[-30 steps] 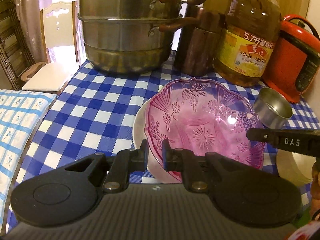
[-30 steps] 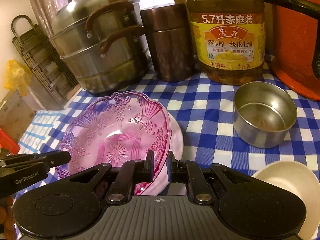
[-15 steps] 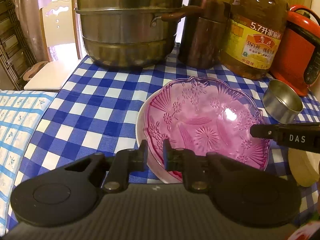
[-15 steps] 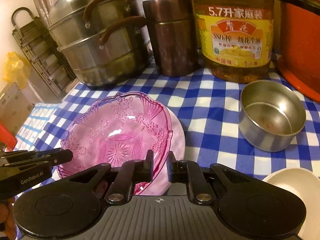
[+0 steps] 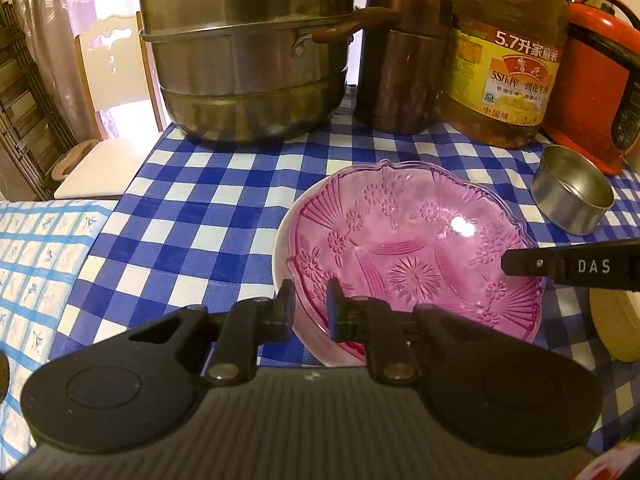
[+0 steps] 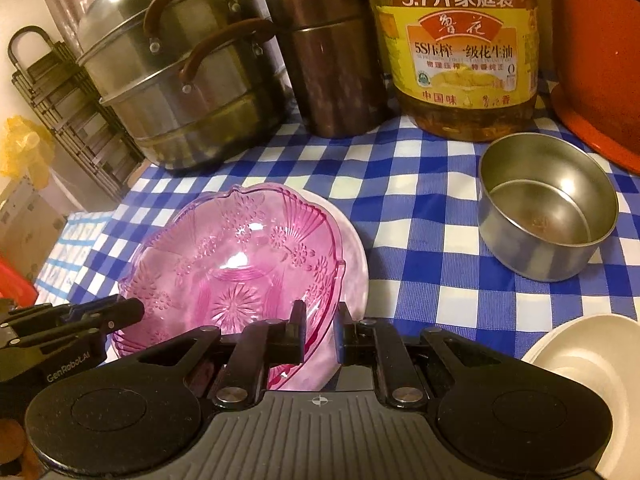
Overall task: Organize plates and bowls
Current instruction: 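Lower the pink bowl onto the white plate and open both tools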
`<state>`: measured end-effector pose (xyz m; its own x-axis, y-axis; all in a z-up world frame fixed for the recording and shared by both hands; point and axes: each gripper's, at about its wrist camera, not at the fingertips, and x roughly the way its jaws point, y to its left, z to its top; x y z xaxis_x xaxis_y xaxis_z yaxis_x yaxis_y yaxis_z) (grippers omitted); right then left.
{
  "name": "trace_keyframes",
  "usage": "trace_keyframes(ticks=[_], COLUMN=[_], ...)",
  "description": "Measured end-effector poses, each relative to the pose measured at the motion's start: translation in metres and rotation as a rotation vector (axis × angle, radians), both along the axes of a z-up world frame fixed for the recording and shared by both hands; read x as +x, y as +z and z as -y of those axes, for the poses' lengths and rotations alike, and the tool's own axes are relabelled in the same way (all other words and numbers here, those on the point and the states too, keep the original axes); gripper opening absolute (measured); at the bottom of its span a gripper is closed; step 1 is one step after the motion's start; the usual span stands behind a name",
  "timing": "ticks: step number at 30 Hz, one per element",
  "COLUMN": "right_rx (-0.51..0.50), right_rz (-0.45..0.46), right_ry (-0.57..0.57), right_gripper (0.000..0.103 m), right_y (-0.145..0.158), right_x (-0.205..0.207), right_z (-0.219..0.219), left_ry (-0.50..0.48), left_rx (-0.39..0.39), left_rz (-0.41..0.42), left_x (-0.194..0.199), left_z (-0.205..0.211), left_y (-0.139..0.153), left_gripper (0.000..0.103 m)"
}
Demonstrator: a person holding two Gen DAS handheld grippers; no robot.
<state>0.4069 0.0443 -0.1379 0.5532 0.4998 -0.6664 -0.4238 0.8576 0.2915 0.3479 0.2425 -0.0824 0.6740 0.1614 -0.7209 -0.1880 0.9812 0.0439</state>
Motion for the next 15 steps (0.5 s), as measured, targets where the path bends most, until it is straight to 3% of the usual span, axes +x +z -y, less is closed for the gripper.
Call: trace_keyframes(ticks=[2, 9, 15], right_rx=[-0.002, 0.022, 0.048], right_rz=[-0.007, 0.009, 0.033], right_ry=[0.003, 0.04, 0.024], right_gripper=[0.017, 0.046, 0.057], right_y=[-0.0015, 0.0004, 0.0063], right_x=[0.0007, -0.0023, -0.003], right_z=[-0.001, -0.0048, -0.0008], left_ry=[-0.006, -0.028, -0.022], left_rx=[0.012, 0.047, 0.054], left_rz=[0.001, 0.012, 0.039], left_x=[0.0003, 0.0011, -0.0007], left_z=[0.0009, 0.0055, 0.004], left_y=[-0.0007, -0.0024, 0.0013], left_gripper=[0.015, 0.017, 0.022])
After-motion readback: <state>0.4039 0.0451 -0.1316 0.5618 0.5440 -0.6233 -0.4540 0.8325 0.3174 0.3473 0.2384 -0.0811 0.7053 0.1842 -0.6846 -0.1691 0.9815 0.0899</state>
